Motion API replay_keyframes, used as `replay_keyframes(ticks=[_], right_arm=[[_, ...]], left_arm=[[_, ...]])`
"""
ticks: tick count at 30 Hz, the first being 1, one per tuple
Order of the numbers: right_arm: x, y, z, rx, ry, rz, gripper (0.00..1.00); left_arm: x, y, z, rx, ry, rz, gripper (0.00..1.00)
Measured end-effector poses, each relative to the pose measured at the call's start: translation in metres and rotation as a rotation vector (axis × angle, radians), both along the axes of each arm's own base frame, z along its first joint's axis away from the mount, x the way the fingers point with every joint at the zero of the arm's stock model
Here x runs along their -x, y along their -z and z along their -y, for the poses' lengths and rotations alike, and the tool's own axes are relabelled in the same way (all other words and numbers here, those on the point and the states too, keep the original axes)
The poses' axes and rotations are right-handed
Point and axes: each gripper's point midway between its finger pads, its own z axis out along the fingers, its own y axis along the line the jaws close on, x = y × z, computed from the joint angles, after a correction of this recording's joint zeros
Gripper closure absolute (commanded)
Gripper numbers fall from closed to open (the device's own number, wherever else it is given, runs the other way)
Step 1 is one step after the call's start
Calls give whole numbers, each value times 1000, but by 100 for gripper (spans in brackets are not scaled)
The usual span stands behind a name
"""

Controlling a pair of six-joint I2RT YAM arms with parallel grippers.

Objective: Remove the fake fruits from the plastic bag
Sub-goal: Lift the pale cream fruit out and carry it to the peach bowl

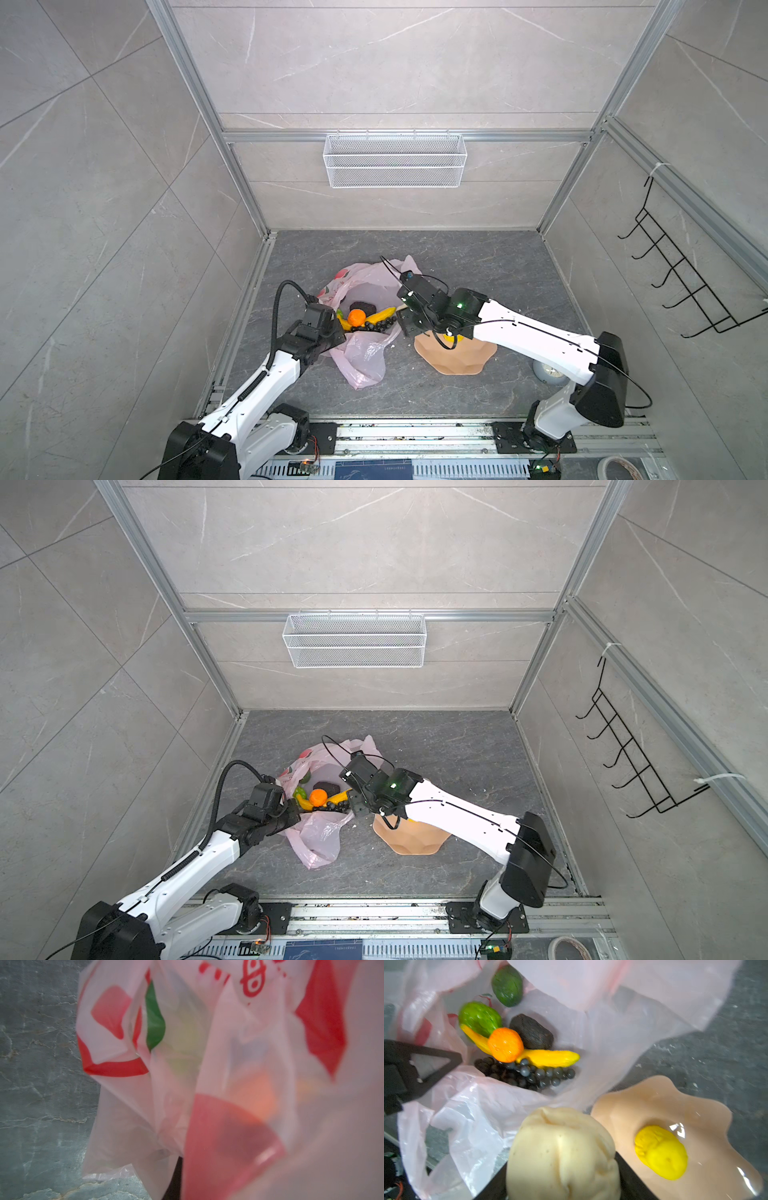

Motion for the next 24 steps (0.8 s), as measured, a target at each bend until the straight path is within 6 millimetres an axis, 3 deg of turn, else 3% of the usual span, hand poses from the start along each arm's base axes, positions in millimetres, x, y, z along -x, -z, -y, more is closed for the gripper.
replay_keyframes(ticks=[6, 12, 17, 24], right_arm=[[26, 21, 58, 166, 58, -62, 37], [47, 50, 99, 316, 109, -156, 37], [45, 60, 129, 378, 181, -218, 37], [38, 77, 150, 443, 231, -305, 36]], left_arm=[[-1, 0, -2, -10, -8, 5, 100], [-1, 0, -2, -9, -7, 5, 100], [-1, 1, -2, -15, 0, 2, 100], [0, 2, -2, -16, 1, 4, 100]])
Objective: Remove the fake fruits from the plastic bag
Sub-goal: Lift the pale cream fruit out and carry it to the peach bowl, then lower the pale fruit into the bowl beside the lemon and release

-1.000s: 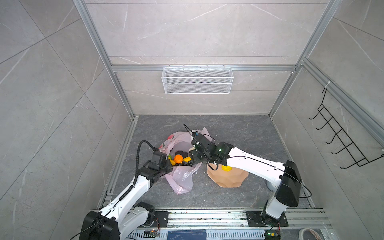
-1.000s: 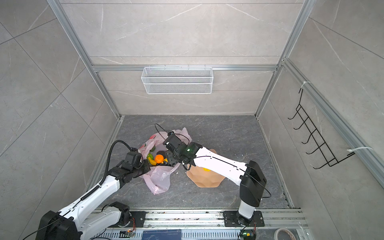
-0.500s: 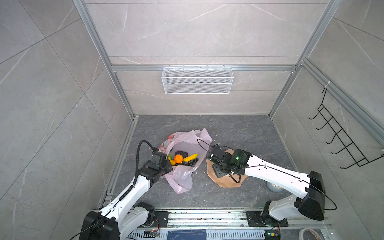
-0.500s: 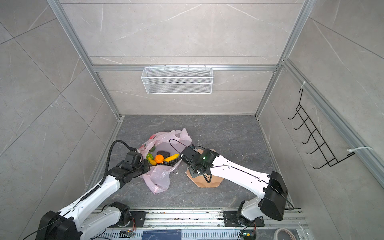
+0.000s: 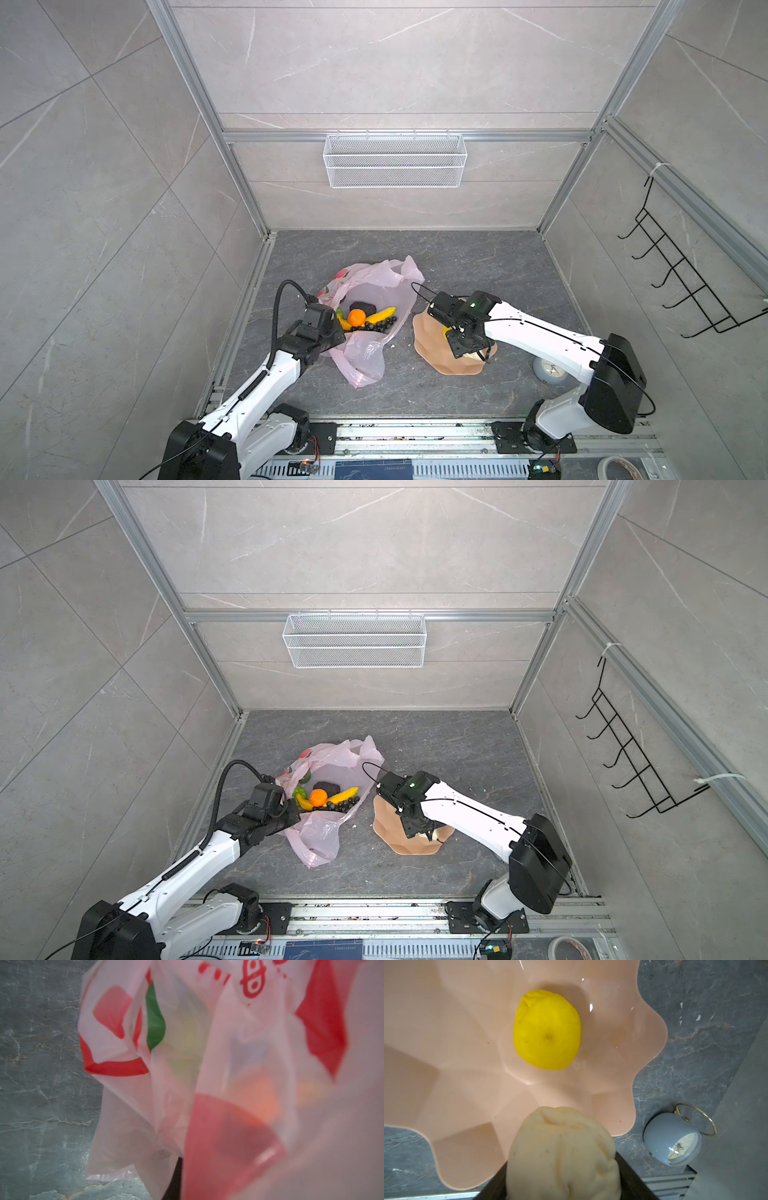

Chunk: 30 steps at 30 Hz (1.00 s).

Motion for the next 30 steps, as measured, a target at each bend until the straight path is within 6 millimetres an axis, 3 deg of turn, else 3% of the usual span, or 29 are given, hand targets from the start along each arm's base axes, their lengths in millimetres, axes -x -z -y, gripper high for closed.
replay_keyframes(ticks=[13, 30], right_arm=[[-6, 36, 18, 48, 33, -126, 35], [-9, 63, 18, 80, 16, -195, 26]], left_arm=[[3, 2, -2, -3, 0, -2, 100], [5, 4, -2, -4, 0, -7, 100]])
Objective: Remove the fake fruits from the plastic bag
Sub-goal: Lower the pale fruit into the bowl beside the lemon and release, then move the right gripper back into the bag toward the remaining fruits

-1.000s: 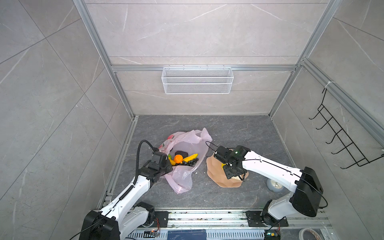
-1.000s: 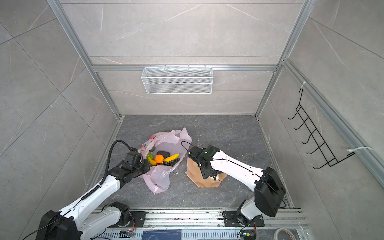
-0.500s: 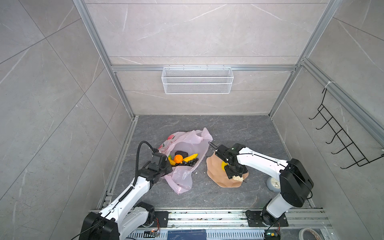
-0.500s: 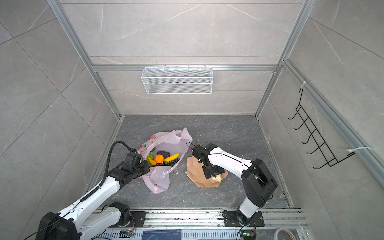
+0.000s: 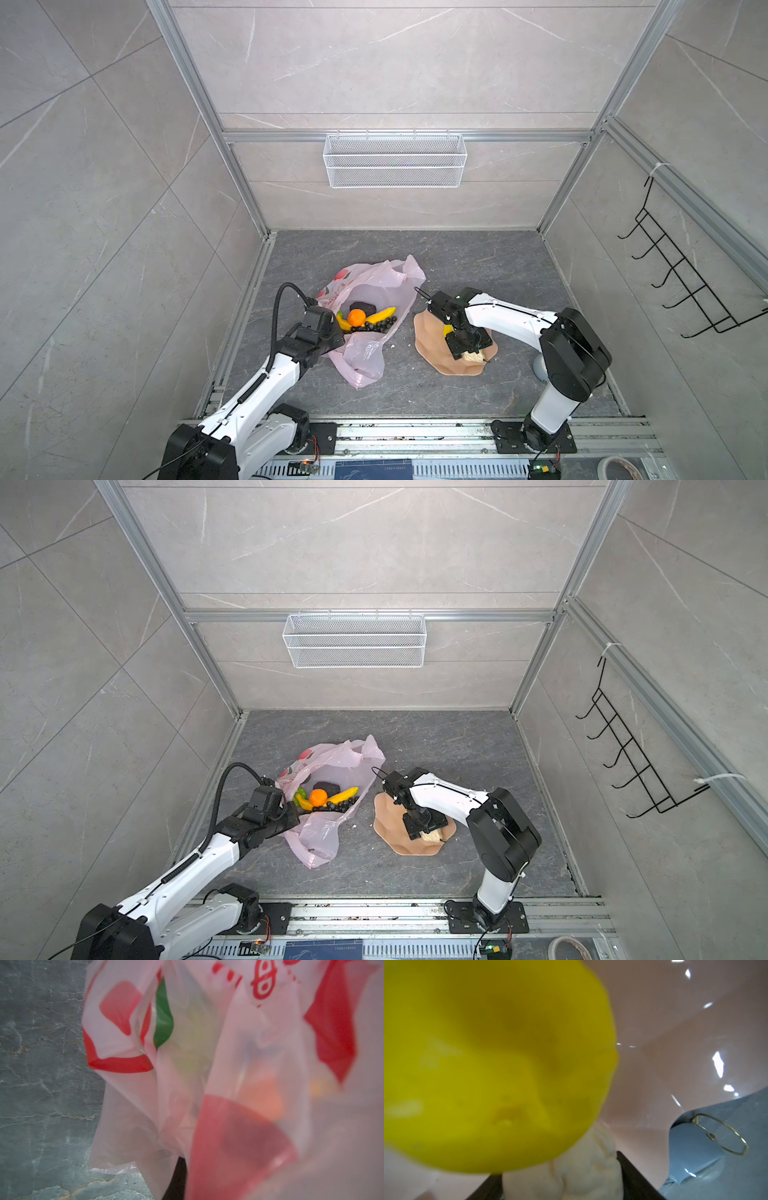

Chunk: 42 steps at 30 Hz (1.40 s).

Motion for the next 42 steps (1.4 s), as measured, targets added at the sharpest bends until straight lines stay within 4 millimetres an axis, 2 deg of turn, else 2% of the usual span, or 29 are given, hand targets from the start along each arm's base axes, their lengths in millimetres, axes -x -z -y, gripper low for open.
replay_keyframes(ticks=[13, 18, 23, 27, 30, 33, 36, 39, 42], right_arm=[[0, 0, 0, 1, -1, 1, 17], [-1, -6, 0, -11, -2, 18, 14], [-1, -25, -1, -38, -8, 48, 12], [-6, -59, -10, -103, -21, 130, 14], [-8, -90, -28, -176, -55, 220, 17], [-5, -119, -57, -252, -121, 300, 20], [3, -143, -100, -364, -215, 359, 24], [10, -165, -146, -522, -279, 402, 26], [5, -179, -187, -659, -303, 430, 28]], left_arm=[[0, 0, 0, 0, 0, 0, 100], [0, 0, 0, 0, 0, 0, 100], [0, 0, 0, -2, -1, 0, 100], [0, 0, -1, -6, -5, 1, 100], [0, 0, -2, -7, -5, 1, 100], [0, 1, -2, -8, -5, -2, 100], [3, 0, -3, -9, -5, -4, 96], [6, -6, -6, -14, -7, 9, 83], [9, -13, -7, -11, -7, 31, 79]])
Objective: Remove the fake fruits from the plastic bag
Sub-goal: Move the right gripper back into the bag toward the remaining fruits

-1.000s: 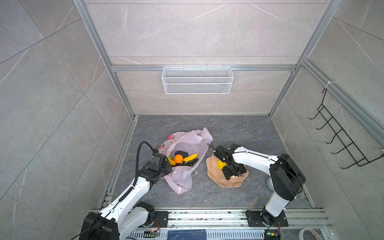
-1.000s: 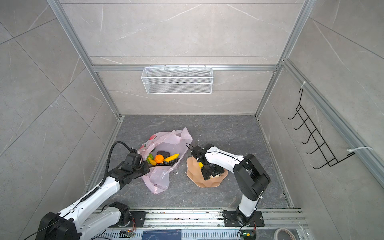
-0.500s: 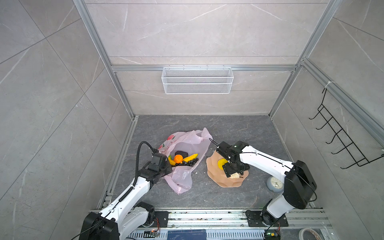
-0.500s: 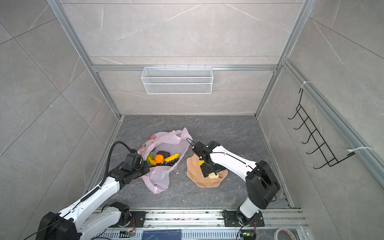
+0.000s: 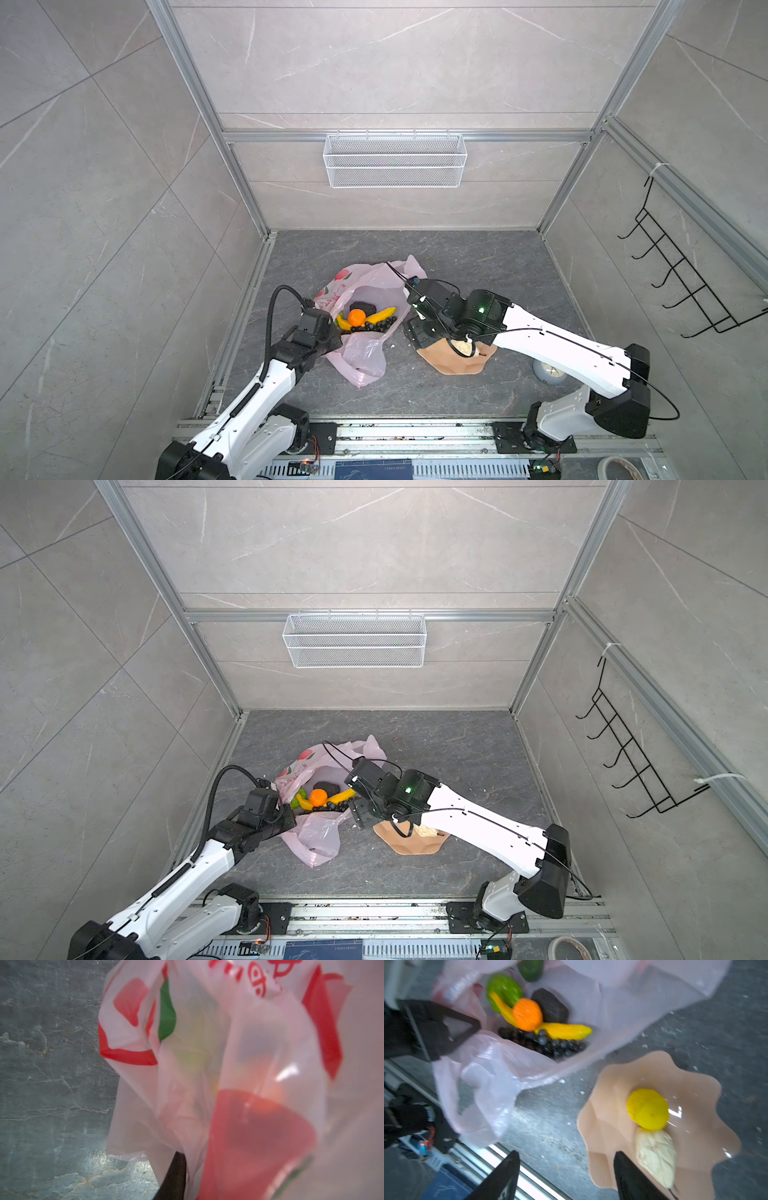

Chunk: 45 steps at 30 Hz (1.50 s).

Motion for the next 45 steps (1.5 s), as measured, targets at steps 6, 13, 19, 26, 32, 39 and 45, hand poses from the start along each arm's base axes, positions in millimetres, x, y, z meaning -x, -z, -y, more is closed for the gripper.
replay_keyframes(ticks=[6, 13, 19, 26, 32, 39, 45], right_arm=[[-32, 21, -78, -103, -19, -16, 33], [-43, 99, -110, -26, -12, -91, 38], [-12, 144, -105, 22, -46, -138, 42], [40, 190, -97, 81, -99, -206, 45], [47, 191, -108, 37, -110, -203, 47], [50, 198, -108, 27, -114, -211, 49], [55, 199, -114, 15, -131, -211, 49]], left_arm=[[2, -4, 1, 16, 2, 9, 69], [6, -1, 2, 41, -16, -5, 50], [13, 6, -2, 65, -63, -32, 32], [18, 19, -2, 106, -112, -76, 18], [17, 34, 3, 112, -121, -136, 10], [15, 44, 9, 153, -121, -157, 4], [13, 44, 12, 178, -129, -146, 37]])
